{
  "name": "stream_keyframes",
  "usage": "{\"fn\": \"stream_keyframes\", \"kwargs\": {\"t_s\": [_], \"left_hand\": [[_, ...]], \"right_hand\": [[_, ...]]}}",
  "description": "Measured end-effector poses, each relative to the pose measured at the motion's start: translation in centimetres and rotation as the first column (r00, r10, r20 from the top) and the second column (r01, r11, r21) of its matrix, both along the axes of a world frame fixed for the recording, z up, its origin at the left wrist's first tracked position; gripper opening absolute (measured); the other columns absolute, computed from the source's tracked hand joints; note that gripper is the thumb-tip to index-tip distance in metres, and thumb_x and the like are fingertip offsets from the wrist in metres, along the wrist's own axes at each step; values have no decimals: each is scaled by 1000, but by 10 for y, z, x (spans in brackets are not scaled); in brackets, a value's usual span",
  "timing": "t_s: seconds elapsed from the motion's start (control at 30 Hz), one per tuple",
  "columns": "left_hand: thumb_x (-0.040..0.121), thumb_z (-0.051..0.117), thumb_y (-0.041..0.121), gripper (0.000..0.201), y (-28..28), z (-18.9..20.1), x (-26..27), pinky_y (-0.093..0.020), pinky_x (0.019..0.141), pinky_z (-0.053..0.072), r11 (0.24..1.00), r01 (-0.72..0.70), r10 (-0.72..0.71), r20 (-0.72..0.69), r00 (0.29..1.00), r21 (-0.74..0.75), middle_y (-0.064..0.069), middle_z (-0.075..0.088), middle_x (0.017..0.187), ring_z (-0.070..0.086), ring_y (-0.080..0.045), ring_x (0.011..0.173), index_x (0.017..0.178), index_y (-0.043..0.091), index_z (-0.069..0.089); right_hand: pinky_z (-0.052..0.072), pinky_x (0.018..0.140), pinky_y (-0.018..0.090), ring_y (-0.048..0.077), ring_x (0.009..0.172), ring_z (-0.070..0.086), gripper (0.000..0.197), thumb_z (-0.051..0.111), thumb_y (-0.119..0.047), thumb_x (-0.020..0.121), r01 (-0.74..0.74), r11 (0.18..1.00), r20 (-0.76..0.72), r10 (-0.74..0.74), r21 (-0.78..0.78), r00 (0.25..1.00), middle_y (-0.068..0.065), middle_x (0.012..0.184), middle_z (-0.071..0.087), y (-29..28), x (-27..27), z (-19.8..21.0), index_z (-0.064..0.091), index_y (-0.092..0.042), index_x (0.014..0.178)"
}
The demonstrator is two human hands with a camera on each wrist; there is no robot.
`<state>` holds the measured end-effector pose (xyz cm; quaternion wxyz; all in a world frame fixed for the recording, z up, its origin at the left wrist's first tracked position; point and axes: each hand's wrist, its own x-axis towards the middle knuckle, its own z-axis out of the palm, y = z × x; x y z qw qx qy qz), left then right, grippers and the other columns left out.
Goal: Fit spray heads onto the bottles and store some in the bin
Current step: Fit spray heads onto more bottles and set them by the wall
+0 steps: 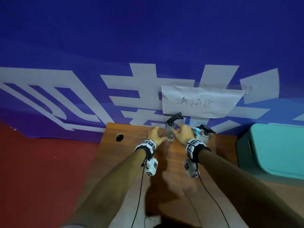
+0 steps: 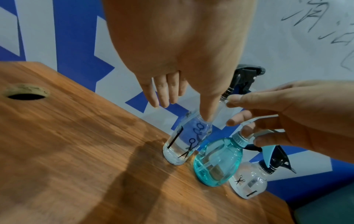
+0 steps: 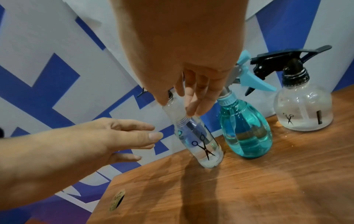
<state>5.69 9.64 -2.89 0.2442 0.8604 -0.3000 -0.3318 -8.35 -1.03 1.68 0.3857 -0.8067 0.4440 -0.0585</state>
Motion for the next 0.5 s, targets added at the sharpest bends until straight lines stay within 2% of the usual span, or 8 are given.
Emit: {"fn": "stream_keyframes", "kwargs": {"t_s": [0.1,0.2,0.23,0.27,0.33,0.4,0.43,0.5], "left_hand": [[72,90,40,93,-7,-12,4,-46,111,45,1000,9,-9,-29,1000,5,-7,54,147,51,-28,136,149,20,44],[69,90,43,99,-18,-18,8,-50,113,41,1000,19,-20,-87,996,-11,-6,49,151,44,-29,140,153,24,40],[69,90,41,95,-23,-20,9,-49,112,42,999,20,-23,-104,994,-29,-4,52,149,46,-27,138,150,26,44],[69,90,38,85,-29,-24,11,-47,109,46,999,23,-28,-112,993,-44,-1,59,142,53,-25,133,144,29,51],[70,88,34,50,-38,-25,11,-38,95,55,997,56,-61,-113,992,-48,8,72,111,67,-20,111,115,29,66],[80,81,22,18,-47,-17,8,-27,79,50,994,100,-103,-86,991,-44,12,67,84,68,-18,91,90,22,66],[84,76,14,15,-50,-14,6,-25,76,45,994,99,-103,-80,991,-56,11,64,80,65,-18,85,87,20,63],[88,69,3,16,-54,-14,3,-24,77,43,992,85,-92,-79,993,-93,5,62,83,62,-21,86,91,18,64]], "right_hand": [[57,71,34,20,68,69,42,64,-39,94,19,1000,6,-19,2,1000,7,69,71,0,12,-6,63,-12,126],[58,65,37,19,60,67,38,65,-45,92,54,998,-5,-54,-14,999,6,63,69,-6,21,-10,68,-11,109],[59,66,39,18,58,67,33,66,-45,91,64,998,-1,-64,-20,998,5,62,68,-7,23,-10,68,-14,102],[59,66,39,17,57,65,26,67,-44,91,63,998,3,-62,-32,998,4,60,67,-9,24,-9,65,-17,93],[56,64,37,17,56,62,26,67,-41,92,38,997,7,-38,-69,999,3,59,64,-11,26,-8,56,-20,79],[52,59,35,18,54,60,32,66,-43,91,31,995,23,-29,-90,999,3,58,63,-14,25,-12,56,-18,75],[51,57,35,18,53,59,35,66,-46,90,31,995,31,-28,-97,999,3,58,62,-15,24,-13,58,-16,73],[54,58,35,17,54,59,45,61,-56,88,24,985,17,-21,-169,1000,1,60,63,-17,19,-18,64,-14,74]]}}
